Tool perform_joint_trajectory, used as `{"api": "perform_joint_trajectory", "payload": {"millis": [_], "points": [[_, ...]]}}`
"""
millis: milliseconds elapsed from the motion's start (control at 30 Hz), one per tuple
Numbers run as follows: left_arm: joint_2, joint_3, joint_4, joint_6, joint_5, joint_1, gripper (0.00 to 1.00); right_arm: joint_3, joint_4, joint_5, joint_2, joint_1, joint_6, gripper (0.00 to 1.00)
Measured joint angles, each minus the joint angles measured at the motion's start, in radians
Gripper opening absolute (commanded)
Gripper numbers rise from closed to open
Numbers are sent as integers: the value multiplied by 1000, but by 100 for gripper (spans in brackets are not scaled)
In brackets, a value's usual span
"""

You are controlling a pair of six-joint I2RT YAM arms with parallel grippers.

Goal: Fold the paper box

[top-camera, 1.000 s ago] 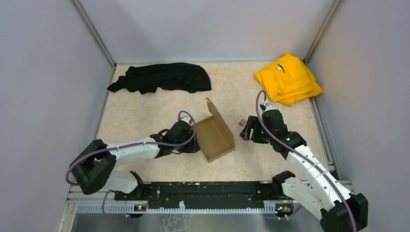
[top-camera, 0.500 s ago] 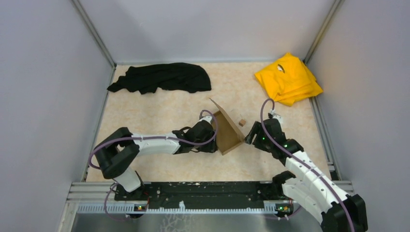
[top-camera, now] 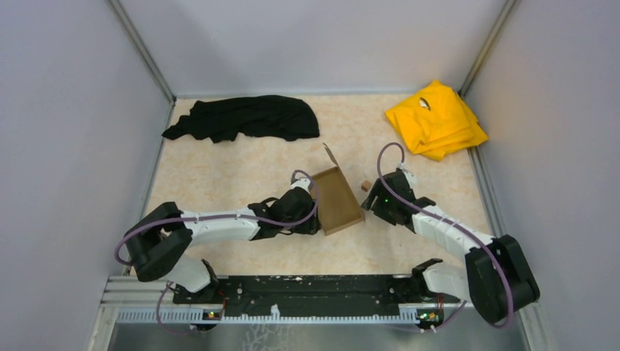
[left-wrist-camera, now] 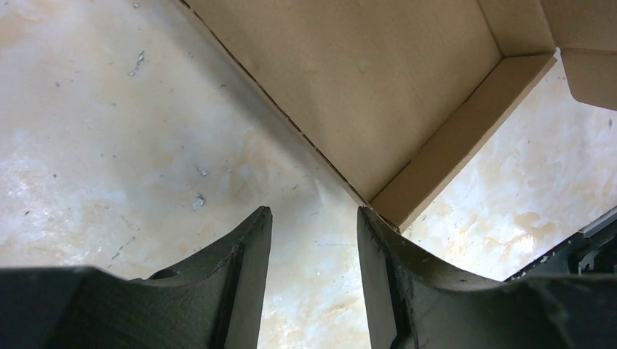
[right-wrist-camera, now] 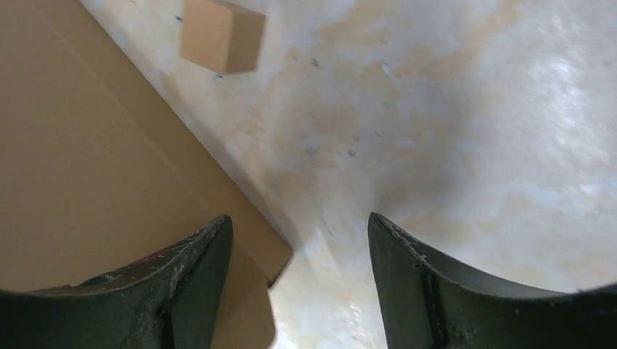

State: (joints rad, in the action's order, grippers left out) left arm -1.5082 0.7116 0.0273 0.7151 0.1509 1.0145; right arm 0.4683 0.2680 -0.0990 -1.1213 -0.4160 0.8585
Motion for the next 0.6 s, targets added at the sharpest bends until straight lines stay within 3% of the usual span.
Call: {"api": "perform_joint_trajectory", "payload": {"millis": [600], "points": [[20, -41, 1, 6, 24, 0, 53, 347, -223, 262, -443, -7, -55, 60]]}}
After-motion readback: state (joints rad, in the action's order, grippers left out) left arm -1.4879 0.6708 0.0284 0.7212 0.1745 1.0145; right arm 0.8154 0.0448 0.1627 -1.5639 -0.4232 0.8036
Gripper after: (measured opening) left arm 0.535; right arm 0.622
